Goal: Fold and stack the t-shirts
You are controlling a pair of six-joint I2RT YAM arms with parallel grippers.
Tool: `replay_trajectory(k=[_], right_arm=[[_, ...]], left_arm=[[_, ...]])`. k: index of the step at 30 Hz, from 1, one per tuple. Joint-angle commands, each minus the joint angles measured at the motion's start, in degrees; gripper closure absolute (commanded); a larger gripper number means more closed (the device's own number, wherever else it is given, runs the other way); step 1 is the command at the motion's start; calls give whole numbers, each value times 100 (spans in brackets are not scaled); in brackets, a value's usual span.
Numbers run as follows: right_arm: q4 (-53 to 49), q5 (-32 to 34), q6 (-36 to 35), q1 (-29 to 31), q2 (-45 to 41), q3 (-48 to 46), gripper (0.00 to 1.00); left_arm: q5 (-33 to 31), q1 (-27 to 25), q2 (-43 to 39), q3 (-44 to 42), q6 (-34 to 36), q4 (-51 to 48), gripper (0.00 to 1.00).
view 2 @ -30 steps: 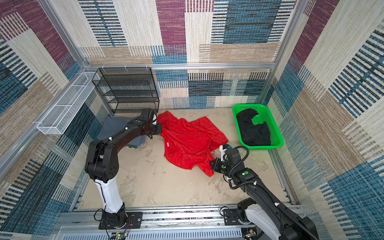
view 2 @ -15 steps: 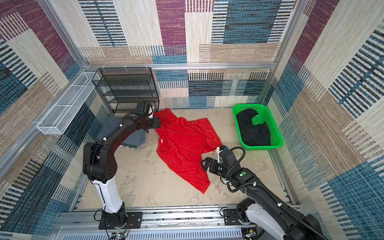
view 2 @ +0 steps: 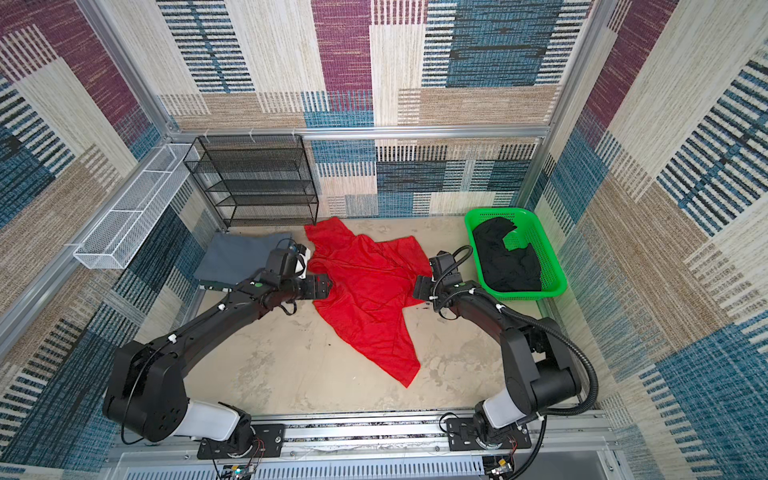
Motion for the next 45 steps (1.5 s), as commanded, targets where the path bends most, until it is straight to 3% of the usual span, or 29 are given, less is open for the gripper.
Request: replay_trajectory(k=[1,9,18,21,24,27,28,34,40,45], right_arm=[[415,-56,-220,-131,309,63,20],[874,-518,-158,-418,549,-77,24],[934,-871,-245,-546,300,-154,24],[997,-968,-229,-619,215,-192,24],[956,-1014,-247,-664,210,-184,24],[638,-548,-310,-655,184,-55,25],[510,-364,-343,-639,164,-6,25],[192,77,-552,-273,-137,85,25],[-14,65,-505,465,230,439,22],[-17,379,-434,705,758,560,22]], left_arm=[[114,-100,144,-333,-274,151,1],[71,-349,1033,-332,-276,207,2],[1,-394,2164,194,-118,52,13],[48,-413,2430,333,-109,15,32],[20,-412,2509,445,-76,-168,61],[-165,-413,2347,566,17,-507,97],[-299,-413,2215,588,61,-645,100],[-1296,-295,1144,539,395,-1398,100],[-1676,-38,182,232,471,-1429,100],[-1732,88,89,165,480,-1336,100]])
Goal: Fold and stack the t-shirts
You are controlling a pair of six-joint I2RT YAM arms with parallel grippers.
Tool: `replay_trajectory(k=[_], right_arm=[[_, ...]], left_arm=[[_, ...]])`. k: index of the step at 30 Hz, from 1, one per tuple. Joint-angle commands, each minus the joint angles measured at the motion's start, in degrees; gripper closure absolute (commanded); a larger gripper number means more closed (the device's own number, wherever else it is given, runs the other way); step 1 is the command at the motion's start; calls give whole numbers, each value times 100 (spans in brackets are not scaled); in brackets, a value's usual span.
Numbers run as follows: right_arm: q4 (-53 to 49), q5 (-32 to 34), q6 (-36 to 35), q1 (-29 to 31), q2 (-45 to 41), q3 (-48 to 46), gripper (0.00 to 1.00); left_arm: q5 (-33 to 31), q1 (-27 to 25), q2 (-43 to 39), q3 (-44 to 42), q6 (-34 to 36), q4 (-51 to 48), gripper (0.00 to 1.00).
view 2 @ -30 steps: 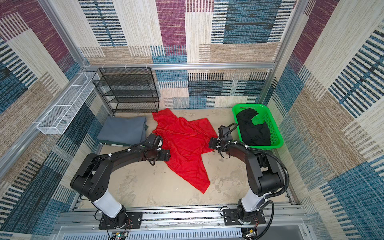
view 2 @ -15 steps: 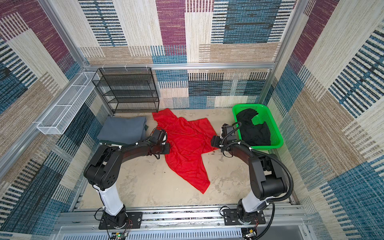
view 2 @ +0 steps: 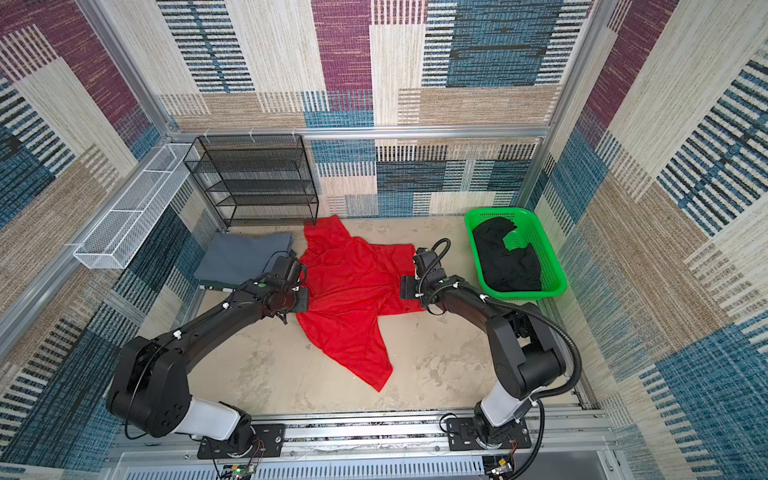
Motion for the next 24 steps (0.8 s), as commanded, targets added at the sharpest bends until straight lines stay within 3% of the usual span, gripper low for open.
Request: replay_trajectory(k=[1,4,10,13,16,24], right_arm=[[-51,260,75,92,255,101,22],[-28,281,74,135,496,124,25],[248,-60,51,132,590,-4,56],[175,198,67,121,526,-8,84],[26,607,71,69,294,-15,100],[-509,1504,94,-425,-807,-392,100]], left_arm=[[-144,60,27,2,174,-42,100],[-171,128,148,100,208,-103,100],[-124,306,126,60,218,1,100],[-94,420,103,57,227,42,100],[-41,533,62,39,227,104,100],[37,875,-9,-96,227,292,100]])
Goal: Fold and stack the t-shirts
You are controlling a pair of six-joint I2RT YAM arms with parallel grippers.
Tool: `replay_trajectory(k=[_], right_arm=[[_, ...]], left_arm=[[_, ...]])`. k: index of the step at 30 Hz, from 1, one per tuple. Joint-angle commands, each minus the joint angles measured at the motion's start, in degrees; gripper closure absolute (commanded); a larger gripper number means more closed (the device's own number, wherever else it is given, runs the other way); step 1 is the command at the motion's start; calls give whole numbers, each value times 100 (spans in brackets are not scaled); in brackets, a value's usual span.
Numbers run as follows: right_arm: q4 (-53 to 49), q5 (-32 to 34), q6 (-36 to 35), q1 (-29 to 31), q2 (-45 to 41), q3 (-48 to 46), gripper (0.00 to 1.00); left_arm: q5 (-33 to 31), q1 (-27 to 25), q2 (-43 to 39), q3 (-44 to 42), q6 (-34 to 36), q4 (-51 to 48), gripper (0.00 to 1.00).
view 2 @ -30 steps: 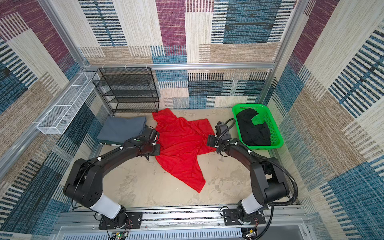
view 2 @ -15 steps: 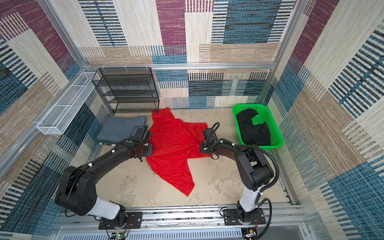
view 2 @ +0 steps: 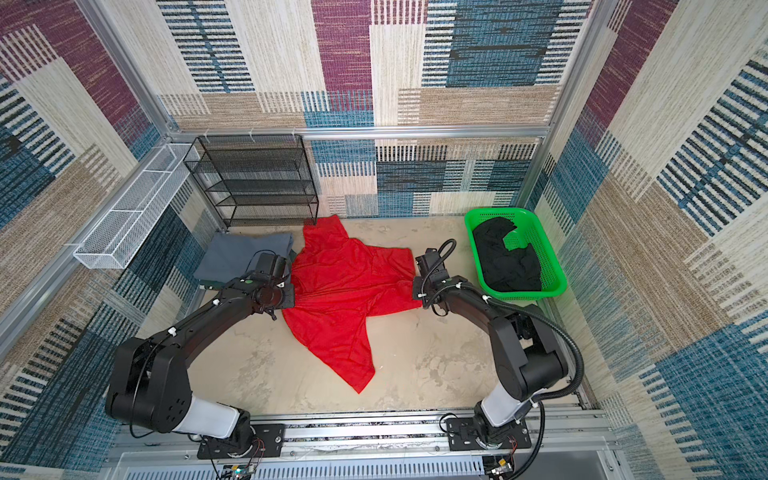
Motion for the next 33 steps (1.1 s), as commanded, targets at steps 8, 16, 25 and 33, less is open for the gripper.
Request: replay_trajectory(k=[8,16,25,33], right_arm=[[-360,784,238,-623,-1246,-1044,96],[27,-334,495,-625,-1324,-1467,35],[251,-877,509,-623,-1626,-1333,25],[693,-1500,465,-400,-521,-582,27]], left_arm=[[117,389,-29,-42,120,267,100],[922,94,-719,-263,-55,290,2],[964,-916,-1692,-708,-367,-175,2],[1246,-1896,-1659,-1271,-755,-141,2]])
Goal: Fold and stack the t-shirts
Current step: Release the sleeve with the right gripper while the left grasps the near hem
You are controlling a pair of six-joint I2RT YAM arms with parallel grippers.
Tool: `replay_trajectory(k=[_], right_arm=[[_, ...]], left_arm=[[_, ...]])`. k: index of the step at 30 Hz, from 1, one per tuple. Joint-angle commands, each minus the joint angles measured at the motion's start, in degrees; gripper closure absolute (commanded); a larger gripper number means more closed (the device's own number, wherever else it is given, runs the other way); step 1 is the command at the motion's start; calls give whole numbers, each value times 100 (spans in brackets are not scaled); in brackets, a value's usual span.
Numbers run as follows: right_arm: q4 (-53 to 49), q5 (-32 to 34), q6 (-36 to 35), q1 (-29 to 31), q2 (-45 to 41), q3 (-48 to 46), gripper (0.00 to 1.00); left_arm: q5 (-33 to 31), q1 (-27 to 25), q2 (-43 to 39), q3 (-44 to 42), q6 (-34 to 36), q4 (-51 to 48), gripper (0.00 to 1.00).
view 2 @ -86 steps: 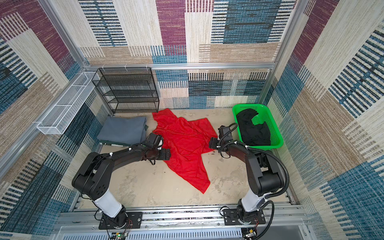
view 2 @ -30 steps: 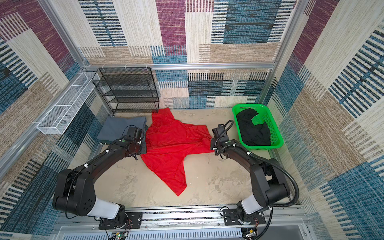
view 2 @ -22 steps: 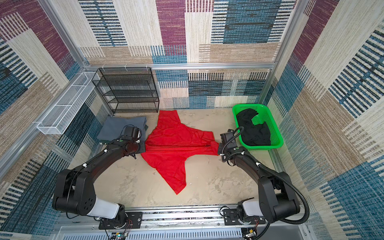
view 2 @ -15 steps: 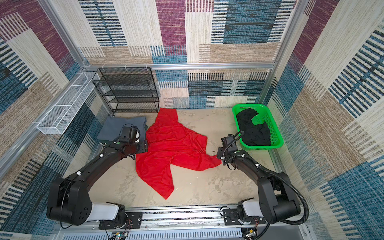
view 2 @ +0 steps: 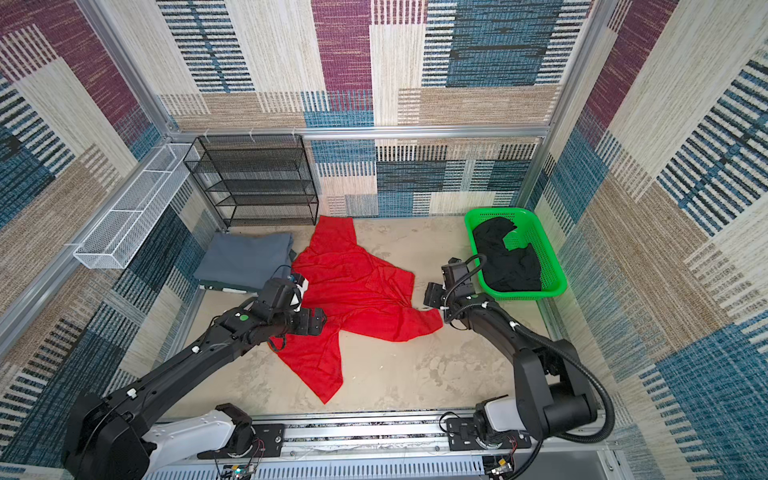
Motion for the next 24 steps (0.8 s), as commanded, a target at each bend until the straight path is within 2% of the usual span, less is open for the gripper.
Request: replay_trajectory(k=[1,5,9,16,17,19,20,22,24], right_arm=[[433,-347,1,258,485,452,27],[406,-323,-148,714,1385,1335,26],[244,-441,-272,902,2312,2079,26],[325,-376,-386,1048,2887,2250,30],[325,-364,-395,1046,2913,2240,34],[293,-285,-392,1049,2935,2257,57],[297,-198,-392,1044,2928,2258,66],[310,-37,-429,1048,2887,2279,76],[230,157,-501,1048,2864,2405,92]], left_arm=[[168,-209,216,-213,-299,-21,2],[317,-467,537,-485,-467,358,2],[404,-601,817,-581,-538,667,2],[486,-868,1393,-589,-715,1112,2],[553,-876,1476,-614,-761,1199,1],[656,-868,1600,-677,-815,1341,1],[641,-864,1632,-700,-840,1375,4],[584,-859,1682,-713,-874,1351,14],[501,-855,1704,-693,-878,1303,25]])
